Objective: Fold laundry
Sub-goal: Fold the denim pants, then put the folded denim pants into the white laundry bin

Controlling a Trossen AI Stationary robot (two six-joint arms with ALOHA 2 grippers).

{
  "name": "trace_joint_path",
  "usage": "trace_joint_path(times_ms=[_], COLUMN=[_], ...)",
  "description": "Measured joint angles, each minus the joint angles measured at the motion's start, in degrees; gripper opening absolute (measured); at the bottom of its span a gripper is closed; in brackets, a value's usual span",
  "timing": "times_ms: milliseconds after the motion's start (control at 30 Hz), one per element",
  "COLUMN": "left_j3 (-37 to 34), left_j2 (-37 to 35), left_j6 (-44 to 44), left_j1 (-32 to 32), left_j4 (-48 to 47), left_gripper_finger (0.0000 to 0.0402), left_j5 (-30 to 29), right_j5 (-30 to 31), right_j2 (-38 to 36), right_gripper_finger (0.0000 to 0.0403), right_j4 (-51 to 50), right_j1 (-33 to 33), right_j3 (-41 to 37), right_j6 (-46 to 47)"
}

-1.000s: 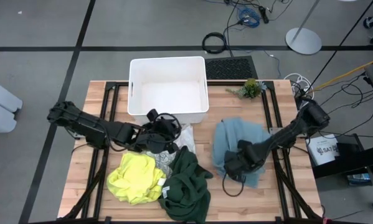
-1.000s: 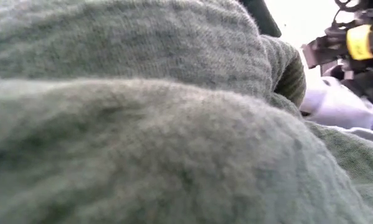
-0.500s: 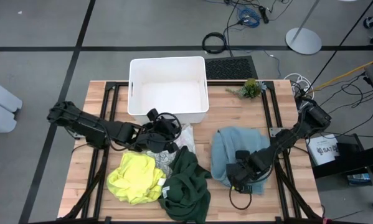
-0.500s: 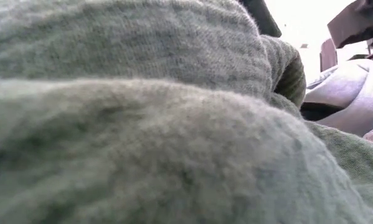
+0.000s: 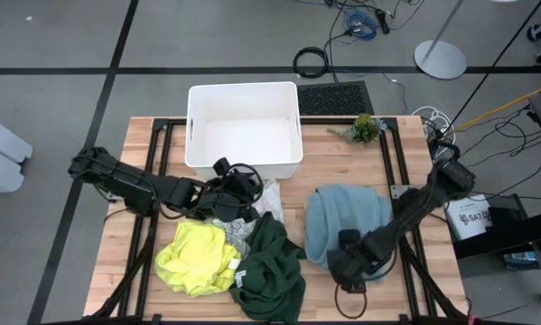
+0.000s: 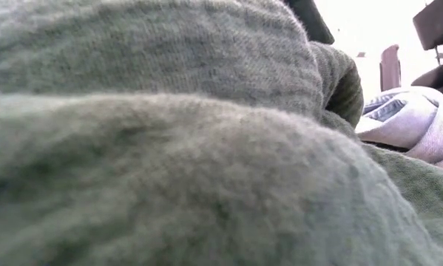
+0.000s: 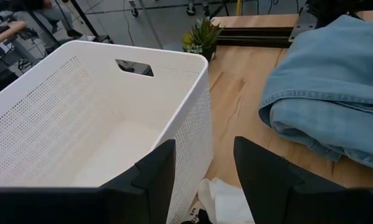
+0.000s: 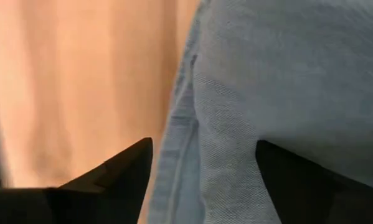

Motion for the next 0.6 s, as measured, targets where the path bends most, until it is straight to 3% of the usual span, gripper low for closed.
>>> trace_joint_path(times_ms=[267,600], left_j3=[0.02,0.02], left_j2=[0.00,0.00], left_j6=[0.41,0.00], left_j1=[-0.11,-0.46], left_j4=[0.02,0.42], left_gripper_finger=[0.0173,0.0173], left_j5=[0.02,0.03], right_j5=[4.90,9.06], right_j2=[9.06,9.60], right_gripper_finger=[0.0289,0.0286], right_j4=[1.95,2.39], right_j1=[3.44,4.90], right_j3=[0.50,0.22], right_j6=[1.00,5.45])
